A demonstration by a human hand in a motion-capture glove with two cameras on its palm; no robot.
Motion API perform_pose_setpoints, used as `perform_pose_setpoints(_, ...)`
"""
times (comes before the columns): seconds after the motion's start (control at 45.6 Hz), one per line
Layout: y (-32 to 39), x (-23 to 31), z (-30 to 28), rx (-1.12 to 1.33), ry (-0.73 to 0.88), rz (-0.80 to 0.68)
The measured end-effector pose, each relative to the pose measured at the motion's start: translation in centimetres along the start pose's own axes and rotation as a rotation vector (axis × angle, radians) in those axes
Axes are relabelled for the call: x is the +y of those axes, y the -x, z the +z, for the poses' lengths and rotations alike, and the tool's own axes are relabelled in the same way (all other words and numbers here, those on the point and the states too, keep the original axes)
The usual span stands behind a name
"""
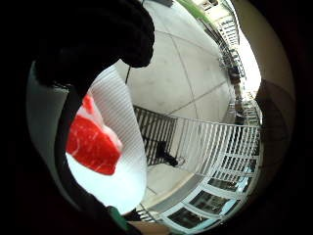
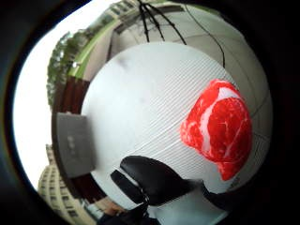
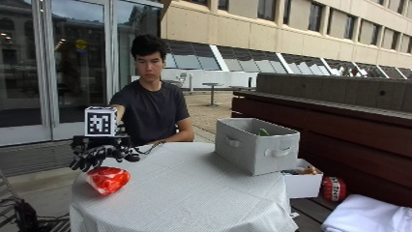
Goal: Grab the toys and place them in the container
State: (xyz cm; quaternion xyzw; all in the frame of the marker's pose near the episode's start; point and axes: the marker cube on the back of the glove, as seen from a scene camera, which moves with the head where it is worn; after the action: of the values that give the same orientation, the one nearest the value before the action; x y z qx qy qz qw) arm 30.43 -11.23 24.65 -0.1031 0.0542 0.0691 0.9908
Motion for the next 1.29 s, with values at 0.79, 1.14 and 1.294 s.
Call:
perform_pose_setpoints(0.79,-0.6,1.0,5.7,-0.043,0.108,0.096)
perform_pose_setpoints(1.14,0.9,2.5,1.7,-0.005,0.073,0.078)
perform_pose_setpoints(1.294,2.4,3.1,-2.1,-0.019,0.066,0.043)
